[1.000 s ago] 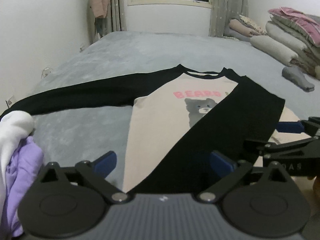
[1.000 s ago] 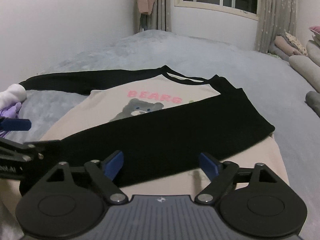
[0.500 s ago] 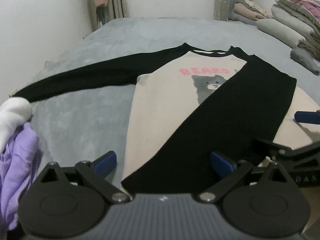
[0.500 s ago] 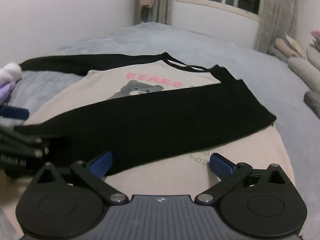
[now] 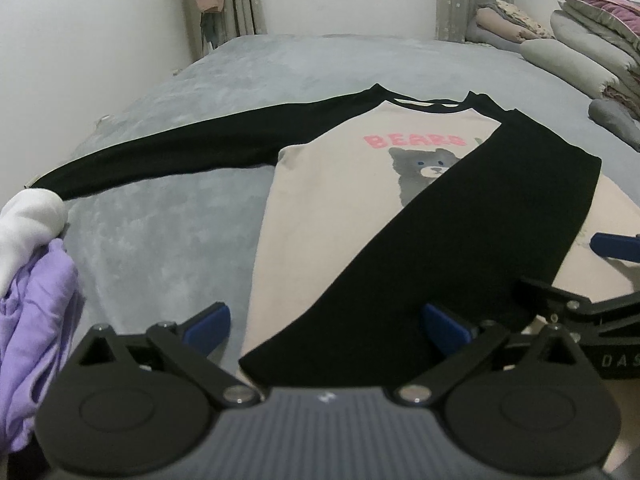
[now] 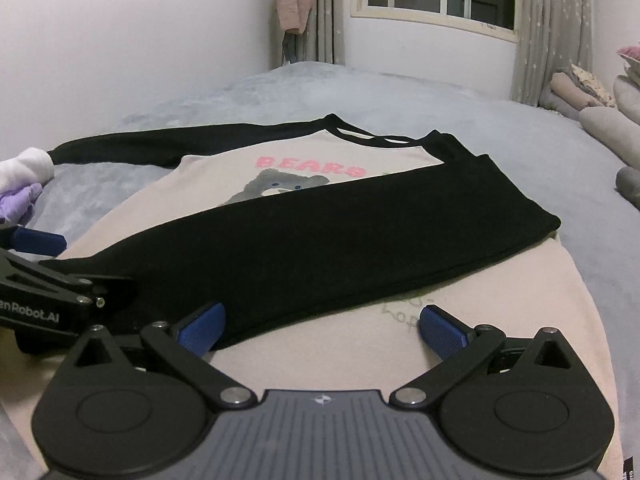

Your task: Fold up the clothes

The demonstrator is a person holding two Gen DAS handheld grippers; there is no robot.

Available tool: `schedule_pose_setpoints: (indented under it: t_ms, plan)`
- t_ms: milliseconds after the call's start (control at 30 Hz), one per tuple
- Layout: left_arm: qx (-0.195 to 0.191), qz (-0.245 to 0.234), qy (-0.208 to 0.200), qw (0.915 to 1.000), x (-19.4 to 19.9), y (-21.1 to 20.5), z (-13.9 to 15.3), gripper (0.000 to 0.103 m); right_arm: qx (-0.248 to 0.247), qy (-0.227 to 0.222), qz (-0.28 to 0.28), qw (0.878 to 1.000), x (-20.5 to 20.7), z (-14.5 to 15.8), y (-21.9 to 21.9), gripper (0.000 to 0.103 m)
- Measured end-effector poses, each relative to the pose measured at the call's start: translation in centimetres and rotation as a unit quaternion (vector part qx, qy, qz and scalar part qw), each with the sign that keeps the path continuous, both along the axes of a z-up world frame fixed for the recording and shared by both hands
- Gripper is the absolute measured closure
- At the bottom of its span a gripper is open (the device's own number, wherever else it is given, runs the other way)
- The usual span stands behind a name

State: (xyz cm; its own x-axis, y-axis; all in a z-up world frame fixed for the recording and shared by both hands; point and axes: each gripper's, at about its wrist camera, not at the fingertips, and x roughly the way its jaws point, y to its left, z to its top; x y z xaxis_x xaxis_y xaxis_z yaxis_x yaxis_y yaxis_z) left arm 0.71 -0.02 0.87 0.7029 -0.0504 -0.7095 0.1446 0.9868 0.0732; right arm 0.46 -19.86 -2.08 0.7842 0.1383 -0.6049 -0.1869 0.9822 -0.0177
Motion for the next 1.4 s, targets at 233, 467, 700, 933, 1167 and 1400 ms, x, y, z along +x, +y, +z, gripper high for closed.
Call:
schedule_pose_setpoints:
  t_ms: [233,467,700,933,1167,1400]
  plan:
    - [0.003,0.003,-0.003,1.0000,0.00,-0.27,-0.08,0.000,0.000,0.000,-0.001,1.000,-0.06,-0.02,0.04,0.000]
    - [0.003,0.005,-0.004,1.0000,-0.08,-0.30,-0.11,0.000,0.000,0.000,-0.001,1.000,-0.06,-0.02,0.08,0.000]
    - [0.000,0.006,-0.002,1.0000,0.06,-0.19,-0.08,0.000,0.000,0.000,-0.002,1.000,-0.07,-0.03,0.15,0.000]
    - [-0.002,0.007,-0.001,1.0000,0.03,-0.19,-0.11,0.000,0.001,0.000,-0.002,1.000,-0.10,-0.02,0.14,0.000]
    - [-0.005,0.009,0.003,0.9999,0.11,-0.12,-0.03,0.000,0.001,0.000,-0.004,1.000,-0.11,-0.04,0.18,0.000]
    - [-0.012,0.010,0.009,0.9998,0.12,0.13,0.05,0.000,0.001,-0.001,-0.004,1.000,-0.14,-0.04,0.21,0.000]
